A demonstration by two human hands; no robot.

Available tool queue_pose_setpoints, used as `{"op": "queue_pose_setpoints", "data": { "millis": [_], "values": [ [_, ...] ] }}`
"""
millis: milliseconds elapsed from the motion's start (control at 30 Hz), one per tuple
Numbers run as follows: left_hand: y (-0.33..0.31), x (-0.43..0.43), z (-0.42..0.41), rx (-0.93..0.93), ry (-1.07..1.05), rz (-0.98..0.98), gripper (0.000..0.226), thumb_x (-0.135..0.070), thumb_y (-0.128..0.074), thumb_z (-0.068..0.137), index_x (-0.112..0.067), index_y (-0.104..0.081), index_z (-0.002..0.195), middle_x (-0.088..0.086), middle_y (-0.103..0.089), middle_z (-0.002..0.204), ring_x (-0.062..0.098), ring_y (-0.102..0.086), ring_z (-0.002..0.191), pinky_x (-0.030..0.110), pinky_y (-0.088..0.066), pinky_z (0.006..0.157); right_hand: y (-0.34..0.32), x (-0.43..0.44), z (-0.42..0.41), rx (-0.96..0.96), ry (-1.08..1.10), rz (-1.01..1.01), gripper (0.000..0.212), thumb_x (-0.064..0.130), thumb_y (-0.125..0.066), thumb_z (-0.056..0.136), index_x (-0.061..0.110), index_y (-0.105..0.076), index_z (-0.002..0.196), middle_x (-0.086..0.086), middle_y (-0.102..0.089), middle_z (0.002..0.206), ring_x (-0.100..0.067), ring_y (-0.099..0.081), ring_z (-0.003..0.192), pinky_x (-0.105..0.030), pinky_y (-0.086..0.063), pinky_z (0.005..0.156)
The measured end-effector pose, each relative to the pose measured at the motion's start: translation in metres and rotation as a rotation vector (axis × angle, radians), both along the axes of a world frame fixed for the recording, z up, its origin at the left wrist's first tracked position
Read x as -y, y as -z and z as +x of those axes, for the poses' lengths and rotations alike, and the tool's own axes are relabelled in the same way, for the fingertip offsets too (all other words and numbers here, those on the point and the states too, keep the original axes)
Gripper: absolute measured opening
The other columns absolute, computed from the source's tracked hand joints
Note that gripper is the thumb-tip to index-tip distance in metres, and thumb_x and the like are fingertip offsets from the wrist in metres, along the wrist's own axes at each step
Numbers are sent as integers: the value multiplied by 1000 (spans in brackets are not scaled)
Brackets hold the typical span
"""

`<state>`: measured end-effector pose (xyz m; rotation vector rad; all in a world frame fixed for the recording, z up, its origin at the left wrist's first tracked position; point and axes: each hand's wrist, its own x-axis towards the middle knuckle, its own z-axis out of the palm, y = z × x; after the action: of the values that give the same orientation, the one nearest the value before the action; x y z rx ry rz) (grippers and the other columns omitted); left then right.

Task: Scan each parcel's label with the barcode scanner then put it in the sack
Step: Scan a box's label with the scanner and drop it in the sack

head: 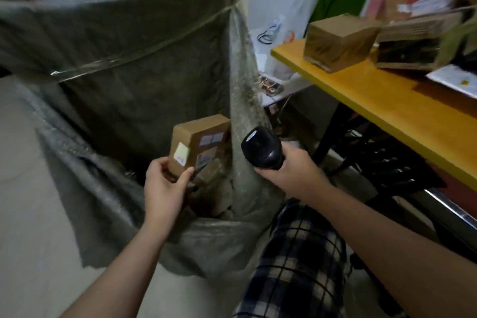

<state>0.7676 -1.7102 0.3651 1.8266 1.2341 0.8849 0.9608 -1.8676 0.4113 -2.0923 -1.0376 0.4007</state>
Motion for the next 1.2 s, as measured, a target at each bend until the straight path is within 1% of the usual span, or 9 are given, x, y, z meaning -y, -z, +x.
{"op": "queue_pose_setpoints", "data": {
  "millis": [133,300,467,633,700,767,933,1067,1200],
  "values": [
    [9,-31,22,-211,43,67,41,-22,-76,79,-10,-52,111,8,-48,113,25,-56,97,39,-48,85,13,-28,13,40,-44,-52,42,44,-77,76,25,-64,111,2,-71,103,-20,-64,101,-40,-53,86],
    [23,-62,64,-486,190,55,44,-18,-70,84,-10,-46,120,11,-39,125,29,-57,102,42,-49,89,29,-39,35,50,5,-82,30,36,-78,78,23,-60,98,-2,-69,98,-22,-63,98,-37,-51,81],
    [34,-70,89,-657,268,60,51,-19,-68,85,-8,-42,127,16,-37,127,37,-52,110,45,-46,91,38,-35,46,-48,74,30,29,33,-79,77,30,-56,94,3,-64,93,-20,-62,97,-31,-48,81],
    [6,-49,100,-452,274,132,51,-24,-63,89,-15,-44,136,9,-38,136,27,-42,124,37,-40,100,33,-13,53,-126,179,126,27,31,-80,76,29,-58,92,-2,-68,92,-22,-65,93,-36,-53,81],
    [-14,-32,106,-349,278,192,44,-24,-61,90,-16,-49,132,9,-42,134,26,-42,124,35,-37,102,27,-1,55,-129,246,187,35,29,-82,75,23,-63,104,0,-69,97,-17,-65,96,-30,-51,82],
    [-35,-12,117,-336,349,280,41,-26,-61,89,-15,-51,128,10,-45,130,28,-42,123,37,-36,102,15,15,57,-129,311,238,46,24,-82,75,17,-62,116,5,-66,100,-11,-62,98,-22,-45,81],
    [-87,54,155,-381,566,461,44,-33,-60,90,-14,-51,129,11,-49,126,34,-41,120,41,-35,99,-27,71,60,-119,463,360,47,25,-78,79,15,-60,121,6,-63,104,-9,-58,100,-24,-43,85],
    [-117,116,184,-296,727,543,39,-32,-59,90,-14,-53,125,9,-50,125,32,-41,120,40,-36,99,-57,133,61,-75,561,401,22,30,-77,79,20,-65,95,-2,-69,73,-23,-68,69,-35,-52,68],
    [-141,180,211,-236,881,642,38,-34,-56,92,-15,-52,125,7,-48,124,29,-40,119,37,-35,97,-85,201,61,-49,696,456,25,29,-76,80,13,-65,96,-2,-66,62,-20,-63,48,-32,-50,53]
  ]
}}
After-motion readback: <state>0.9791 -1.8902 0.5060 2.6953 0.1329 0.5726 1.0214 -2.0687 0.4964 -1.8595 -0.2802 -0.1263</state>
